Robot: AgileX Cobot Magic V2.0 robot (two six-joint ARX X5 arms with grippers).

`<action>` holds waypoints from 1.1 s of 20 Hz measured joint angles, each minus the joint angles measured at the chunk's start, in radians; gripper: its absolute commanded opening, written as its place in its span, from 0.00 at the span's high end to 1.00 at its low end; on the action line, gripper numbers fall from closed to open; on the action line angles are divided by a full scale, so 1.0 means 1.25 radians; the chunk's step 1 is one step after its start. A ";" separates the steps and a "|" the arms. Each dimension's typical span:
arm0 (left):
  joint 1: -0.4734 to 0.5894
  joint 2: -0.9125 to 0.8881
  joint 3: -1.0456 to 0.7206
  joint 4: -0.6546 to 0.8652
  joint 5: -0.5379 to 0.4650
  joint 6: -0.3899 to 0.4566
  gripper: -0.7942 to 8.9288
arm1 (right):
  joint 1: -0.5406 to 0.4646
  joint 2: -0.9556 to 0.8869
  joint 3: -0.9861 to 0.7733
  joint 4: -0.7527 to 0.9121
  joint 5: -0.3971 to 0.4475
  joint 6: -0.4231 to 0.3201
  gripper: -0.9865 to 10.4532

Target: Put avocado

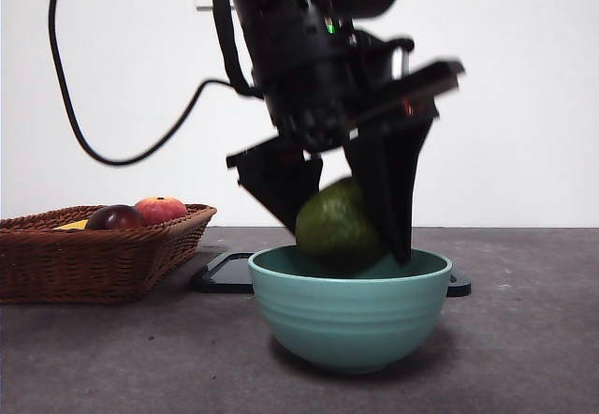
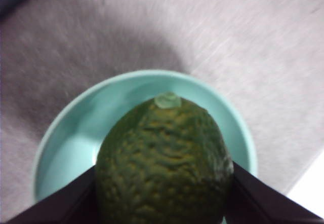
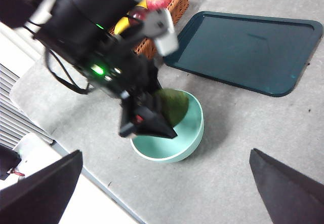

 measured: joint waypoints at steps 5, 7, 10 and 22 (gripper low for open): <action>0.000 0.025 0.000 0.000 -0.001 -0.003 0.64 | 0.000 0.000 0.000 -0.008 0.000 0.000 0.39; 0.000 0.035 0.000 0.000 -0.001 -0.008 0.64 | 0.000 0.000 0.000 -0.008 0.000 0.000 0.39; 0.000 0.049 0.000 -0.009 -0.001 -0.010 0.64 | 0.000 0.000 0.000 -0.008 0.000 0.000 0.39; 0.000 0.049 0.006 -0.027 -0.004 -0.016 0.40 | 0.000 0.000 0.000 -0.009 0.000 0.000 0.39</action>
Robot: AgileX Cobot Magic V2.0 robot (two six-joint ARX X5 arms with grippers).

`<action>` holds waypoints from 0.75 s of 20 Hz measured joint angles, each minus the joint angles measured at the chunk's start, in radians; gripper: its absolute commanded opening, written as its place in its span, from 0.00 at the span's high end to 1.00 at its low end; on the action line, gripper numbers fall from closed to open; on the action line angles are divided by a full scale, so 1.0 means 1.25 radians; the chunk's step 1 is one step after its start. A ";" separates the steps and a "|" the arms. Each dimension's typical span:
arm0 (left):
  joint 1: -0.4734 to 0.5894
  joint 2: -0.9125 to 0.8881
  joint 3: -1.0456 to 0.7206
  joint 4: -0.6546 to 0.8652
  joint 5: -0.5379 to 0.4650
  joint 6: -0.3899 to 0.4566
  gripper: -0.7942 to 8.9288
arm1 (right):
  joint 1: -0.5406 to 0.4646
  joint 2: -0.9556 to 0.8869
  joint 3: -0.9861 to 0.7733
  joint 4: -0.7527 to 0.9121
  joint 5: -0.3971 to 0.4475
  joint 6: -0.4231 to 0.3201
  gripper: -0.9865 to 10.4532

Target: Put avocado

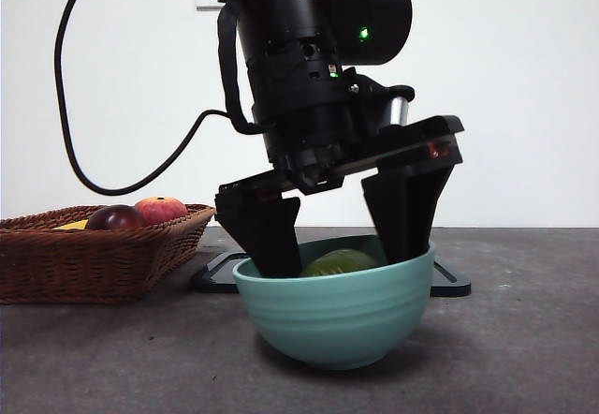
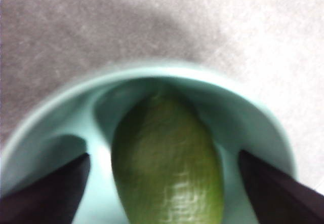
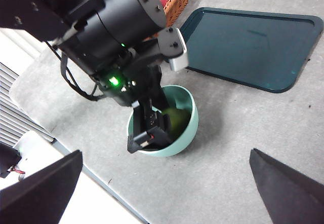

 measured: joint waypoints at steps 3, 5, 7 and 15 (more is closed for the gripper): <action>-0.001 0.000 0.025 -0.019 0.006 -0.002 0.40 | 0.000 0.000 0.000 0.000 0.000 0.000 0.39; -0.002 0.000 0.057 -0.052 0.006 -0.002 0.40 | 0.000 0.000 0.000 0.000 0.000 0.000 0.39; -0.004 -0.006 0.087 -0.078 0.006 -0.001 0.41 | 0.000 0.000 0.000 0.000 0.000 0.000 0.39; -0.009 -0.337 0.095 -0.155 -0.002 0.042 0.40 | 0.000 0.000 0.000 0.000 0.000 0.000 0.39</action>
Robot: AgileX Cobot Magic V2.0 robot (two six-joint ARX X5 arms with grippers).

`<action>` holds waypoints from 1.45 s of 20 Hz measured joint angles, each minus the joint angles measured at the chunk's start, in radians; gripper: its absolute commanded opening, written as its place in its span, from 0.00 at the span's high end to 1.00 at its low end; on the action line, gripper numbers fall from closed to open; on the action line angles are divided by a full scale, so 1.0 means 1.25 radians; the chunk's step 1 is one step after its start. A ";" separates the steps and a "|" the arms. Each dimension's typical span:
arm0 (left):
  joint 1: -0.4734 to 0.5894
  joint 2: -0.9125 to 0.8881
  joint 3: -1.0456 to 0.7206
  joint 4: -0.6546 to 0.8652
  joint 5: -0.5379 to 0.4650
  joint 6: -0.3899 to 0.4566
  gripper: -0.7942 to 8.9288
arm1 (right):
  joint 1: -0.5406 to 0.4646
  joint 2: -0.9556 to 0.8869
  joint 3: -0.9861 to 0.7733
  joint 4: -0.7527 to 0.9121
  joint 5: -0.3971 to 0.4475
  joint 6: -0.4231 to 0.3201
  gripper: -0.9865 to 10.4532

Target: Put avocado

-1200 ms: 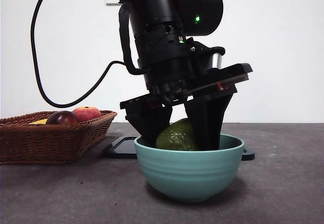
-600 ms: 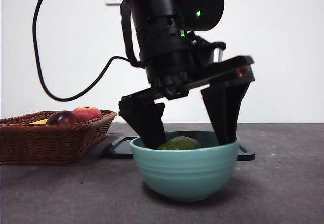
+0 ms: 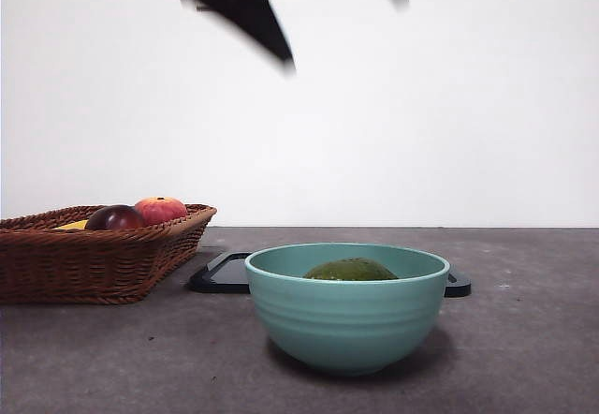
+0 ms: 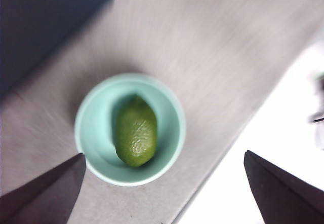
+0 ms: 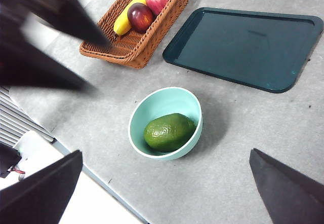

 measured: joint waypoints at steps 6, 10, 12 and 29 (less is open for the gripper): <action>-0.001 -0.303 0.000 -0.094 -0.084 0.028 0.40 | 0.000 0.000 0.000 0.009 0.006 0.000 0.42; -0.001 -0.486 -0.084 -0.118 -0.100 0.038 0.40 | 0.000 0.000 0.000 0.024 0.006 0.017 0.42; -0.001 -0.573 -0.157 -0.118 -0.100 0.038 0.40 | 0.000 0.000 0.000 0.024 0.006 0.020 0.42; -0.002 -0.862 -0.377 -0.074 -0.166 -0.002 0.40 | 0.215 0.389 0.006 0.172 0.071 0.098 0.42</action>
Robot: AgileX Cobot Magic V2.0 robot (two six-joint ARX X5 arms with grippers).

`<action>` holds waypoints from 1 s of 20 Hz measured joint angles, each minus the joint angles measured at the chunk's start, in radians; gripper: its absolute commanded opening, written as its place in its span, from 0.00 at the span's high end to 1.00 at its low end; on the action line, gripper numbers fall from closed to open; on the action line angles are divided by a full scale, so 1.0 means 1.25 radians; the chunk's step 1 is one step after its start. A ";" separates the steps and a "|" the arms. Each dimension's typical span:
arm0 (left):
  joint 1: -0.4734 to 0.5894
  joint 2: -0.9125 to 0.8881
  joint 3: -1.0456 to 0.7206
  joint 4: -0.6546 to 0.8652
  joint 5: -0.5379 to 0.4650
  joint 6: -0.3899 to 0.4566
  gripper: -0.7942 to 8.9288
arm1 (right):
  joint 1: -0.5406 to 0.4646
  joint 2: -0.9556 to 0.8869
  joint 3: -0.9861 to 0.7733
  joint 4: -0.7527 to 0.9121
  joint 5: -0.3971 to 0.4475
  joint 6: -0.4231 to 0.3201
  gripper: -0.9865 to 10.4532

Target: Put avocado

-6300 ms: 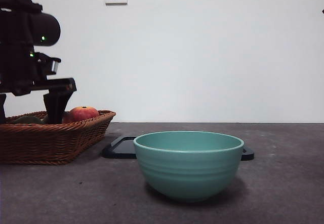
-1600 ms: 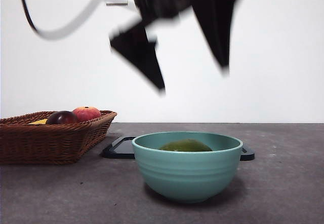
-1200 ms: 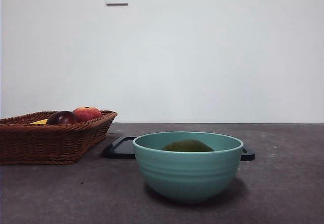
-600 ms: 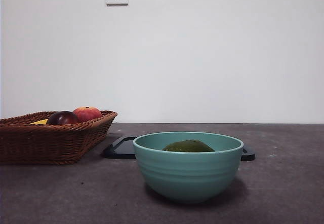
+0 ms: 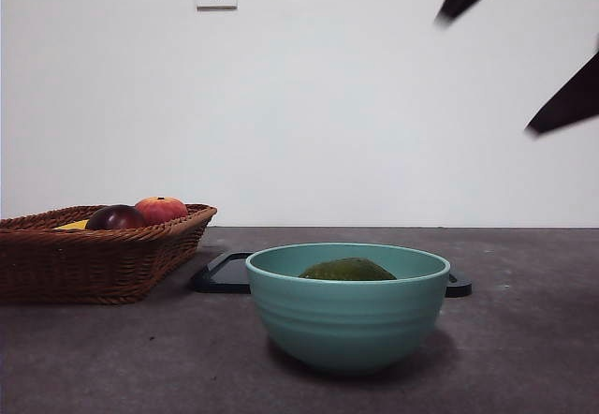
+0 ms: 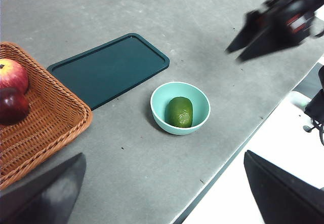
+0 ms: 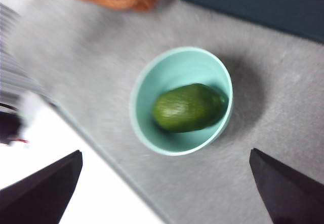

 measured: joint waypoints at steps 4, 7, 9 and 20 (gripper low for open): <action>0.000 0.000 0.000 -0.001 0.000 0.002 0.40 | 0.066 0.181 0.061 0.013 0.126 0.026 0.42; 0.000 0.000 0.000 -0.001 0.000 0.009 0.40 | 0.072 0.281 0.107 0.010 0.164 0.030 0.43; 0.000 0.000 0.000 -0.001 0.000 0.013 0.40 | 0.072 0.336 0.137 0.007 0.190 0.034 0.45; 0.000 0.000 0.000 -0.001 0.000 0.019 0.41 | 0.072 0.521 0.154 0.021 0.234 0.035 0.72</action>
